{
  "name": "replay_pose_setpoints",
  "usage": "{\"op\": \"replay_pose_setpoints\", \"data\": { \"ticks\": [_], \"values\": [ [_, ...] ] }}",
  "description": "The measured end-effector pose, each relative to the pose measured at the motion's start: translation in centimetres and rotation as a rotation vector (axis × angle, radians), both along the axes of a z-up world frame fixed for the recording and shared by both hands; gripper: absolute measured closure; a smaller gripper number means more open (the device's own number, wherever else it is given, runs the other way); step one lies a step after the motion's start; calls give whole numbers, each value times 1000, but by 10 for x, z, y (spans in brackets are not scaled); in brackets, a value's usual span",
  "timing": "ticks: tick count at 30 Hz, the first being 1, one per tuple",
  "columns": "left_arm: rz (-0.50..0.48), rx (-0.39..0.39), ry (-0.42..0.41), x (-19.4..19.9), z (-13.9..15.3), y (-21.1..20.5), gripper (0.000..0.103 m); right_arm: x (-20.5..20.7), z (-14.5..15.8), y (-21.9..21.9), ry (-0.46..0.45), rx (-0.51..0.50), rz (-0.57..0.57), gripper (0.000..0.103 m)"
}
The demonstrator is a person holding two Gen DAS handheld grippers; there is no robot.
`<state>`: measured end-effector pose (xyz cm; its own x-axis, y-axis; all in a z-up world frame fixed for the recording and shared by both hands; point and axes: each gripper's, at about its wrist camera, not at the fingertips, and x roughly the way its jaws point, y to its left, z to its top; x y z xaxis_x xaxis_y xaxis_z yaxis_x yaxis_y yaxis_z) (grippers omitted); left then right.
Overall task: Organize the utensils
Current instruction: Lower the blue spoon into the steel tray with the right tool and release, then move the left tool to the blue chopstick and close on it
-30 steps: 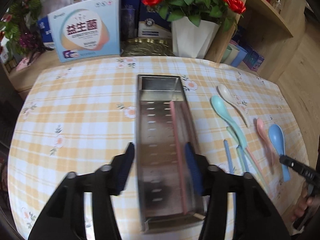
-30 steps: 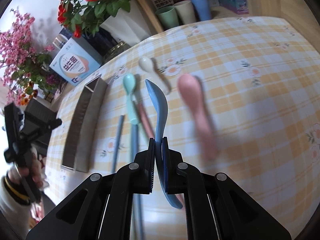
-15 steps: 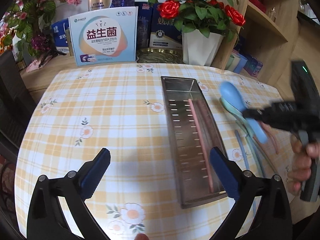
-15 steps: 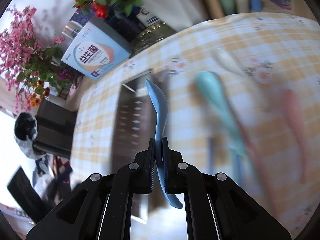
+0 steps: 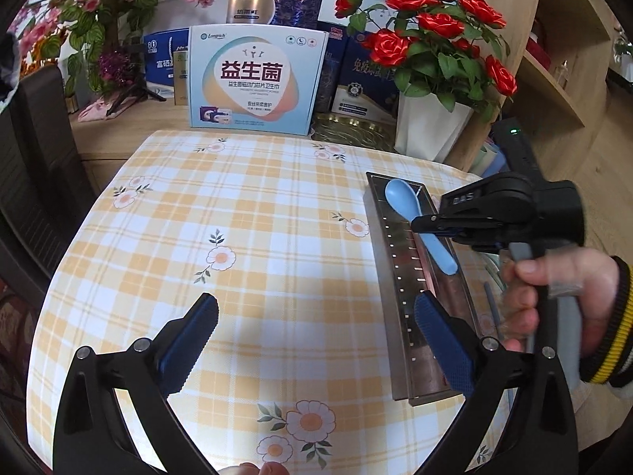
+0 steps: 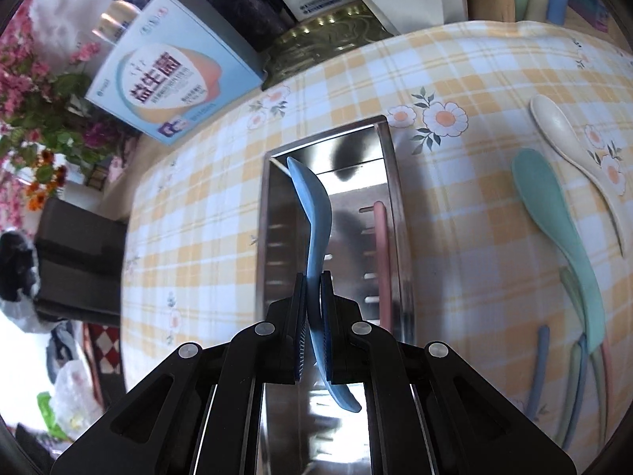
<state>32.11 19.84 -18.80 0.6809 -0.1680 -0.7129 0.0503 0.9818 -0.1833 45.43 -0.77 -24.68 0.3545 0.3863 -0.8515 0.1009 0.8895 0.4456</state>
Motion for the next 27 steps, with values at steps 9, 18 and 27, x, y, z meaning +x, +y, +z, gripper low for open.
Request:
{"op": "replay_pose_setpoints", "data": {
  "ticks": [9, 18, 27],
  "values": [
    [7, -13, 10, 1, -5, 2, 6, 17, -16, 5, 45, -11, 9, 94],
    [-6, -4, 4, 2, 6, -8, 6, 5, 12, -11, -41, 2, 72, 94],
    [-75, 14, -21, -8, 28, -53, 6, -52, 57, -55, -291, -142, 203, 63]
  ]
}}
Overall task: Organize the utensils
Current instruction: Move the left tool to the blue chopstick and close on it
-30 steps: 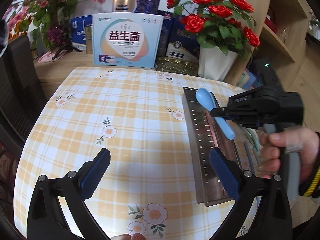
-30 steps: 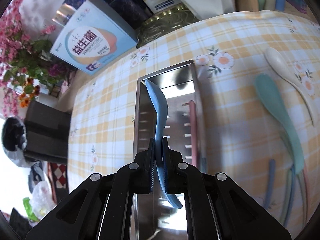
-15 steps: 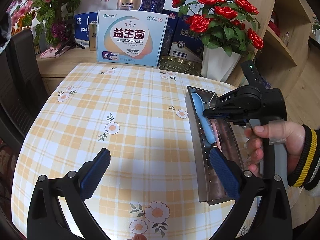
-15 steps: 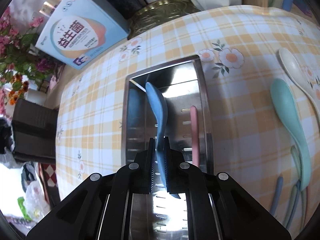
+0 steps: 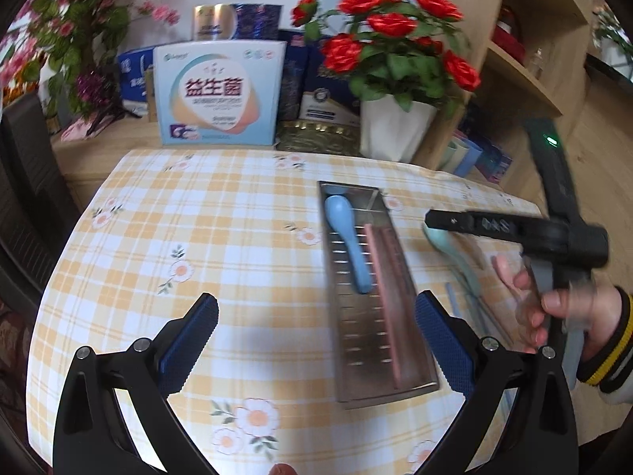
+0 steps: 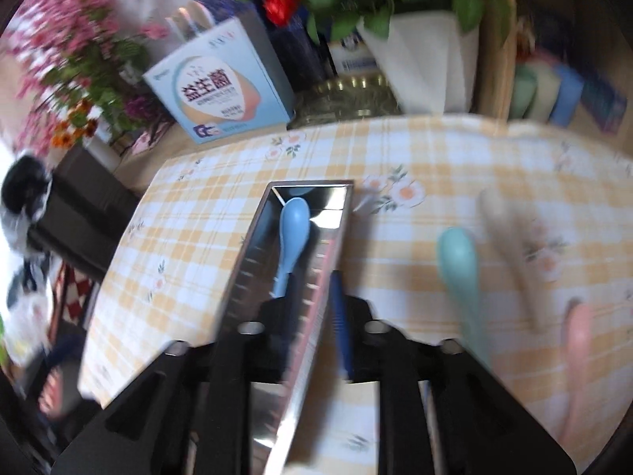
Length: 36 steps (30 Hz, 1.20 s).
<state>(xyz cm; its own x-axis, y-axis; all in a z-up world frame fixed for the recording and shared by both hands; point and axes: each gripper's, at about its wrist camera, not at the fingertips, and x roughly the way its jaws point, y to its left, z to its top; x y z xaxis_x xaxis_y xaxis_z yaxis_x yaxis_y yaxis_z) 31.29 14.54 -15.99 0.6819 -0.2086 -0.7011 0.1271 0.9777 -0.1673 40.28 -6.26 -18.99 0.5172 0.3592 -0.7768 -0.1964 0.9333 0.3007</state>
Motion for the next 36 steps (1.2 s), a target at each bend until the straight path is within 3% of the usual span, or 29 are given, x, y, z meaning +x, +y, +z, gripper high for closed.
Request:
{"op": "replay_pose_setpoints", "data": {
  "ticks": [1, 5, 9, 18, 26, 28, 36],
  "values": [
    [-2, -2, 1, -1, 1, -4, 6, -10, 4, -8, -31, -8, 6, 47],
    [14, 4, -24, -9, 7, -31, 6, -51, 12, -43, -117, -25, 33, 46],
    [-31, 12, -16, -17, 6, -63, 8, -83, 13, -81, -174, -24, 19, 42],
    [-139, 20, 93, -35, -24, -128, 55, -136, -17, -153, -234, -83, -93, 42],
    [-225, 7, 192, -32, -52, -169, 74, -145, -50, -187, -214, -79, -157, 42],
    [-238, 11, 208, -29, -58, -177, 87, -146, -52, -192, -219, -77, -167, 42],
    [-229, 78, 289, -8, -89, -196, 89, -148, -58, -204, -269, -100, -191, 42]
  ]
}}
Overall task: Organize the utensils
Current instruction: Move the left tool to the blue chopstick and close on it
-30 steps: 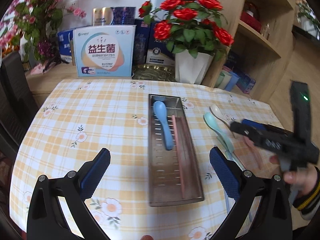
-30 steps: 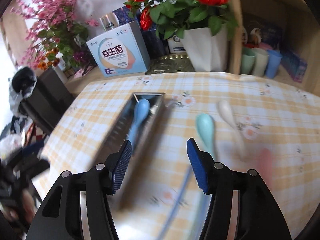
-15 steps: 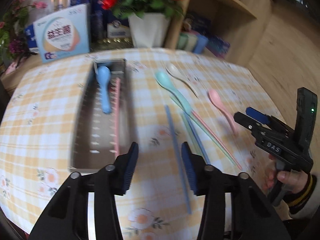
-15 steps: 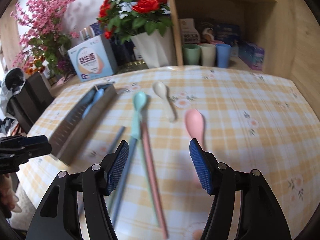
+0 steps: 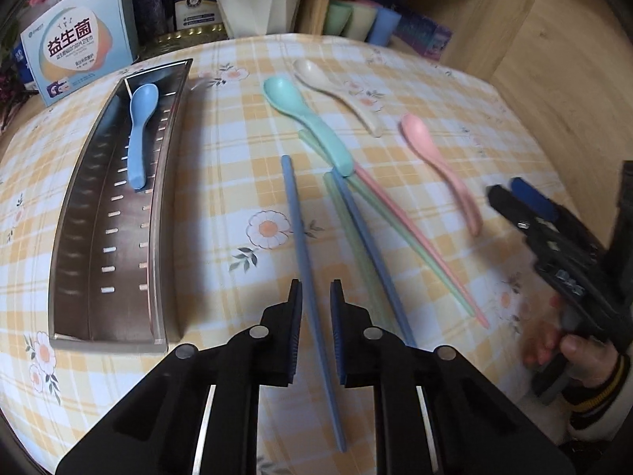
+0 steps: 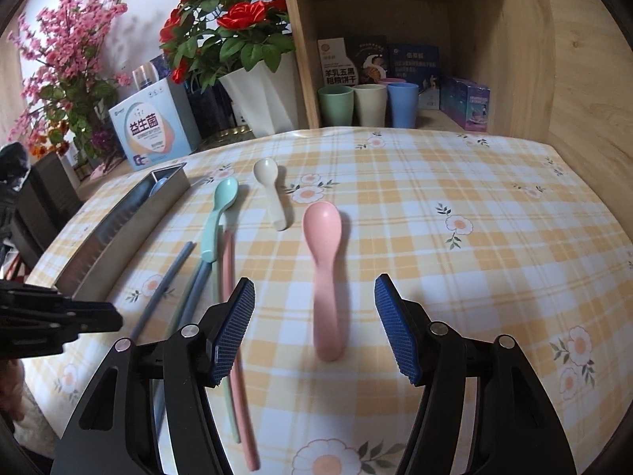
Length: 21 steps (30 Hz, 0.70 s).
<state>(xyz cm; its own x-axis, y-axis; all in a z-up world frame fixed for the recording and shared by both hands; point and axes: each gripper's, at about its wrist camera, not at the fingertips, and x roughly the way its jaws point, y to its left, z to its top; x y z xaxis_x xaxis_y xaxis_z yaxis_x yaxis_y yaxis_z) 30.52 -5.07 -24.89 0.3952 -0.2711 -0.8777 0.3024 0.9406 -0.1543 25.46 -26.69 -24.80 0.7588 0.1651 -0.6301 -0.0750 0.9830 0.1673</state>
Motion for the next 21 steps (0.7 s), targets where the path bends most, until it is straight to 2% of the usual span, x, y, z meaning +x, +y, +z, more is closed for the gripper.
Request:
{"op": "replay_pose_setpoints", "data": {
  "ticks": [9, 13, 21],
  "values": [
    [11, 65, 14, 20, -15, -15, 89, 0, -6, 1, 5, 14, 26, 42],
    [18, 109, -5, 24, -17, -17, 89, 0, -7, 4, 10, 18, 51, 42],
    [29, 118, -24, 23, -20, -19, 89, 3, -11, -2, 33, 50, 29, 42]
  ]
}}
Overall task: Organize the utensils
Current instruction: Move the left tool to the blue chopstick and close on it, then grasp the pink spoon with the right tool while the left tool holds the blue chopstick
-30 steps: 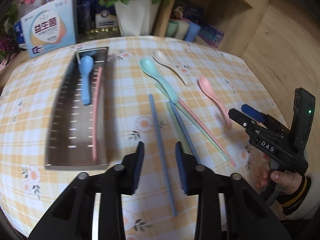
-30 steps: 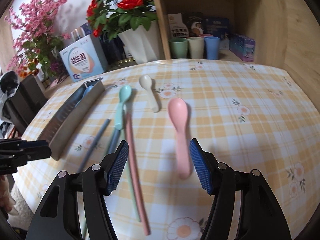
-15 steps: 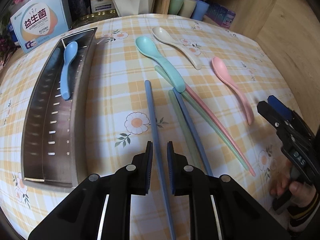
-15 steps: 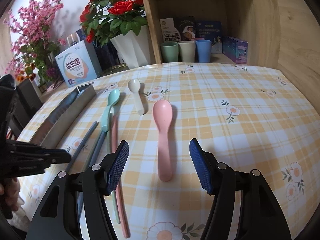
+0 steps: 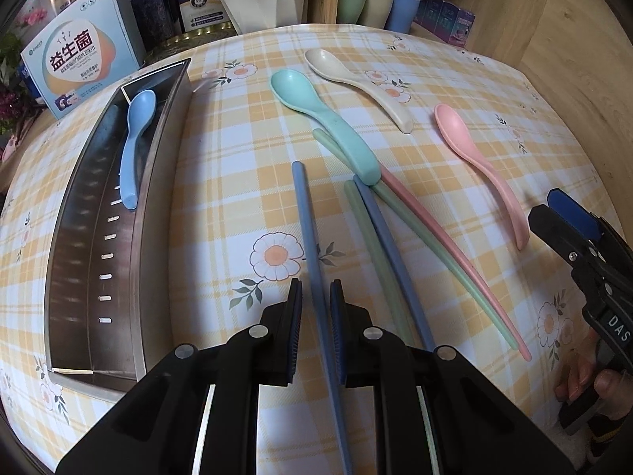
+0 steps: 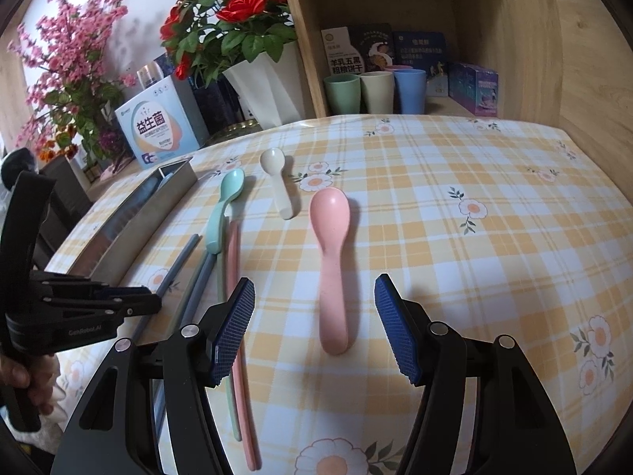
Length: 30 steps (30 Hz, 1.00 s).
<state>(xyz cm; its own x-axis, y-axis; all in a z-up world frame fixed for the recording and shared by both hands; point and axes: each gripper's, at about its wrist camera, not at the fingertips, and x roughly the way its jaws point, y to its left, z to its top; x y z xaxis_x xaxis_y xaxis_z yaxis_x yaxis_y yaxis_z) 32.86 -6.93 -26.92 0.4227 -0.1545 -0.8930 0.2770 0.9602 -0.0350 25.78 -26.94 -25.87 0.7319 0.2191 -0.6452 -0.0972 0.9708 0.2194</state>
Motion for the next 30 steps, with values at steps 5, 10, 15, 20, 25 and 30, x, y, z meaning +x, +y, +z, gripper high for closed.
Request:
{"op": "replay_pose_setpoints", "data": {
  "ticks": [5, 10, 15, 20, 25, 30],
  "values": [
    [2, 6, -8, -2, 0, 0, 89, 3, -3, 0, 19, 2, -1, 42],
    [6, -2, -12, -3, 0, 1, 89, 6, -5, -2, 36, 21, 5, 42],
    [7, -4, -15, -3, 0, 1, 89, 6, -6, -4, 39, 32, 2, 42],
    [7, -4, -24, -5, 0, 2, 89, 5, -6, -4, 40, 31, 3, 42],
    [21, -14, -29, -7, 0, 6, 97, 5, -6, -4, 44, 37, 3, 42],
    [24, 14, -30, -13, 1, 4, 97, 6, -7, -5, 52, 48, 0, 42]
  ]
}}
